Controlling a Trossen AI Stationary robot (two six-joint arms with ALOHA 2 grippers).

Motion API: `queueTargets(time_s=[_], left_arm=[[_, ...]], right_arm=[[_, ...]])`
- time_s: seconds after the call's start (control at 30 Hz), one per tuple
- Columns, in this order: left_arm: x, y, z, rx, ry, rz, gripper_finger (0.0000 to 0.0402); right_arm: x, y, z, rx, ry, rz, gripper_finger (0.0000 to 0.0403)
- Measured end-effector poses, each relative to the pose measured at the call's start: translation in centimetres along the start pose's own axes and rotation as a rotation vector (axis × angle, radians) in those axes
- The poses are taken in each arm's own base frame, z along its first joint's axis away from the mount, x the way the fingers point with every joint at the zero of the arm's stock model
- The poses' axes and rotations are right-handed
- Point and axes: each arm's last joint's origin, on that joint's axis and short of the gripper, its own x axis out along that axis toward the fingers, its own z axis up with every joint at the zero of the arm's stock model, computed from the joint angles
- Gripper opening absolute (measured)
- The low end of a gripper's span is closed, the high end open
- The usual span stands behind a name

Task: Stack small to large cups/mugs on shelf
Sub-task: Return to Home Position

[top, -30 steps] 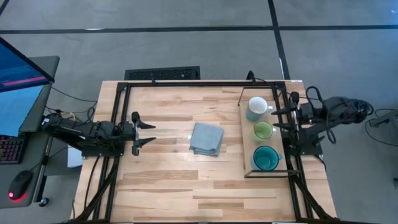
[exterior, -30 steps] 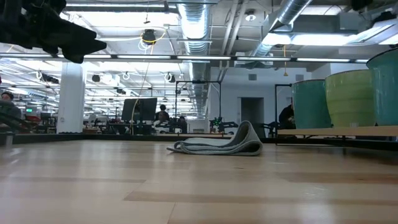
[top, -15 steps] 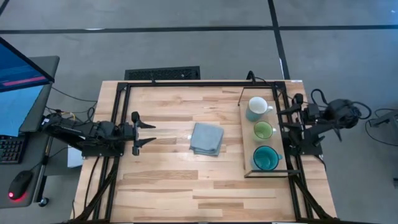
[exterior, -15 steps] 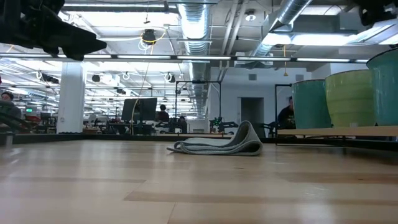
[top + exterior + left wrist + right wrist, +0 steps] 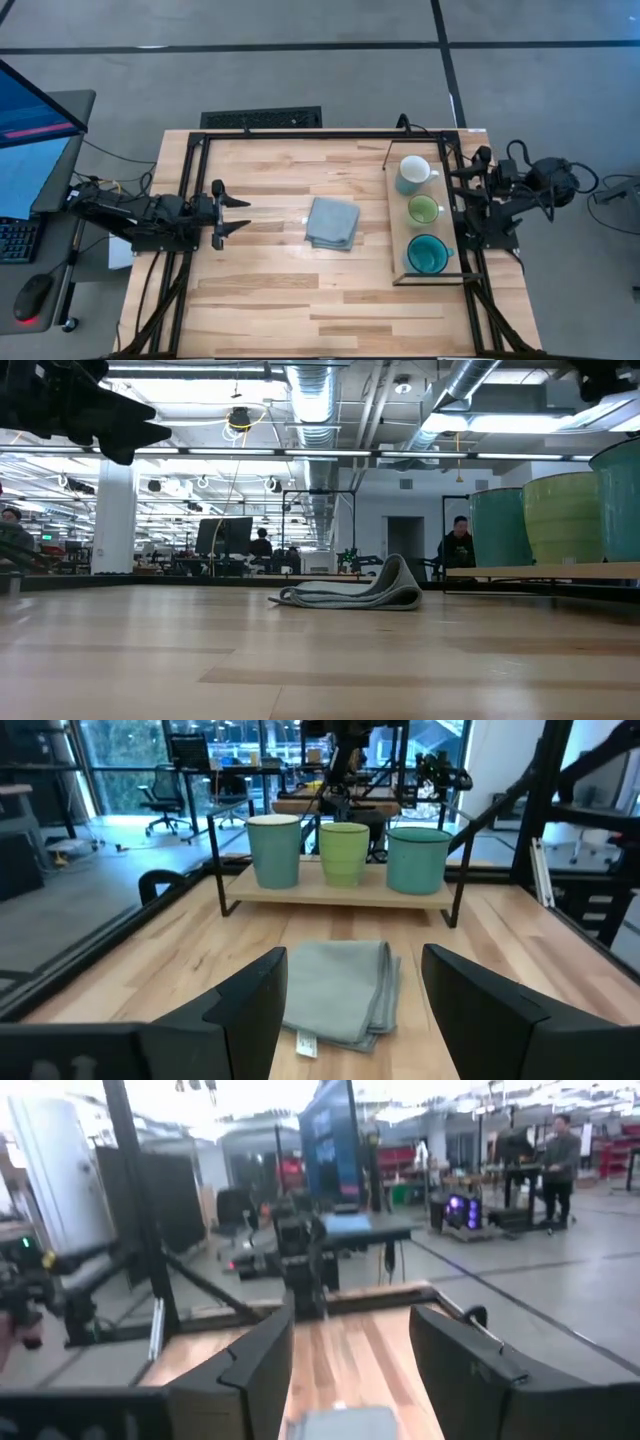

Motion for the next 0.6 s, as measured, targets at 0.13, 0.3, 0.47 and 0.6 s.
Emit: queueTargets(time_s=[0.13, 0.3, 0.47, 0.6], left_arm=[[0.0, 0.0, 0.0, -0.012, 0.001, 0.0, 0.0224], [0.0, 0.0, 0.3, 0.003, -0.028, -0.004, 0.0224], [0.0, -0.2, 0.5, 0.043, -0.056, -0.075, 0.0224], [0.0, -0.4, 0.5, 0.083, -0.058, -0.13, 0.0224]], right_arm=[[1.1, 0.5, -0.6, -0.004, -0.062, 0.004, 0.0221], [2.6, 1.0, -2.7, -0.011, -0.053, 0.003, 0.0221], [3.9, 1.5, -4.3, -0.121, -0.106, -0.003, 0.0221], [4.5, 1.9, -5.5, -0.227, -0.098, 0.045, 0.0221]])
